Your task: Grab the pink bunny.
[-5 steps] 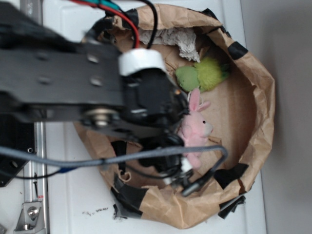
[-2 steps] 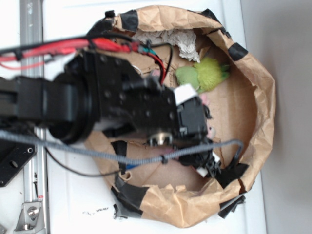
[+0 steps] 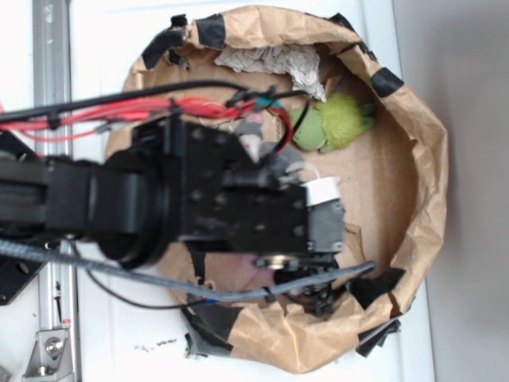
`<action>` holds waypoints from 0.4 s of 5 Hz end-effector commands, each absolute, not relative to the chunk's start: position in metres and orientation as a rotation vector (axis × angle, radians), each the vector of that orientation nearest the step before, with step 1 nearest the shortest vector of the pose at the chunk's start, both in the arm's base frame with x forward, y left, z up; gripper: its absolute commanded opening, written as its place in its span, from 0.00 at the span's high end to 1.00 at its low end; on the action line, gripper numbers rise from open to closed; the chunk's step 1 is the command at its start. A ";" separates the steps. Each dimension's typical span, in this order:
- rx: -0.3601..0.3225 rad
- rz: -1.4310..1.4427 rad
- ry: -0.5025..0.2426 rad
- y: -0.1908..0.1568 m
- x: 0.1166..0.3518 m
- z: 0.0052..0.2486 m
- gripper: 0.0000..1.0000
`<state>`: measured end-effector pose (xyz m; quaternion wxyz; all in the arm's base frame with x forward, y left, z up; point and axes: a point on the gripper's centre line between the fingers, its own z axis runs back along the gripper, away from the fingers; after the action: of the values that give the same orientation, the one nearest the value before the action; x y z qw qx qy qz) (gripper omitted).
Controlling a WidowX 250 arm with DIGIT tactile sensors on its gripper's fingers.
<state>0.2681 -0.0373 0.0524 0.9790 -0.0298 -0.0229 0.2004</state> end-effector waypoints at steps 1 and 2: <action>-0.010 0.144 -0.228 -0.002 0.287 0.171 1.00; -0.016 0.094 -0.151 -0.005 0.286 0.185 1.00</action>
<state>0.2729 -0.0082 0.1681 0.9975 -0.0060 -0.0464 0.0533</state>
